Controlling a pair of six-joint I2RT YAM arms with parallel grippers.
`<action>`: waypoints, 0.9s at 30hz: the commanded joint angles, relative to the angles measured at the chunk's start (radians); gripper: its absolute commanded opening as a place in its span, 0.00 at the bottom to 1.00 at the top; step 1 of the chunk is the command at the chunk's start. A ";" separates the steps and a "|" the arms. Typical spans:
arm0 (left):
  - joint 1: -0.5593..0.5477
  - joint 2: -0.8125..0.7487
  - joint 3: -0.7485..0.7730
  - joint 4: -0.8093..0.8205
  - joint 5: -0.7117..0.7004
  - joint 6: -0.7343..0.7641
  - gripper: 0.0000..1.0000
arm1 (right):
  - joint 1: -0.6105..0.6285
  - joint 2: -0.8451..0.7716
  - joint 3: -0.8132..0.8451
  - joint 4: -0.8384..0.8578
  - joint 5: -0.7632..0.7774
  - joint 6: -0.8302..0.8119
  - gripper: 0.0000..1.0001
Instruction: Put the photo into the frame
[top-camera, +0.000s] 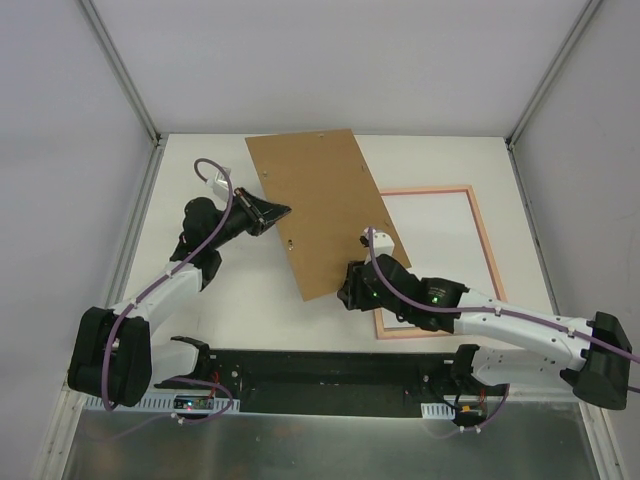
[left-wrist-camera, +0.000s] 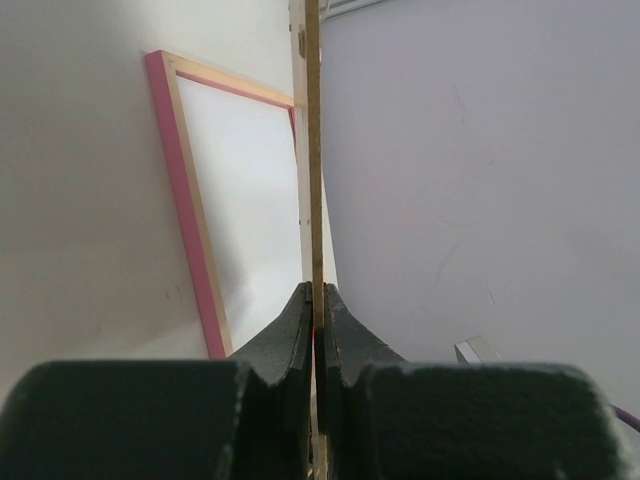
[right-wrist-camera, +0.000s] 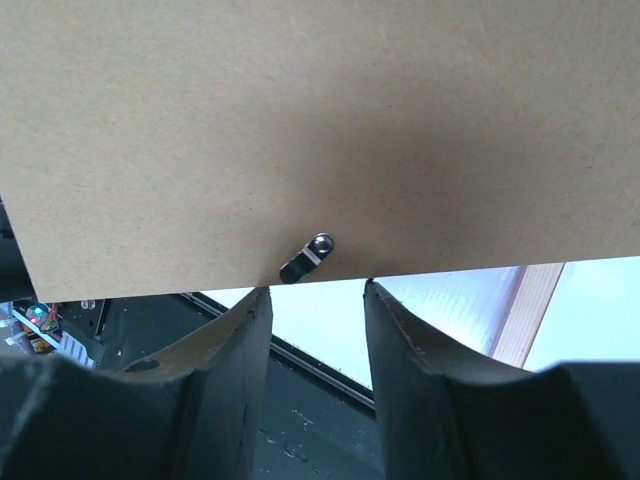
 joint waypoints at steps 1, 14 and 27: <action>-0.043 -0.005 0.021 0.078 0.070 0.016 0.00 | 0.000 -0.012 0.080 0.132 0.039 -0.011 0.47; -0.023 0.022 0.120 0.028 0.003 0.058 0.00 | 0.000 -0.223 0.015 -0.088 0.131 -0.027 0.57; 0.095 0.008 0.262 -0.068 -0.126 0.073 0.00 | -0.141 -0.242 -0.104 -0.247 0.167 -0.070 0.55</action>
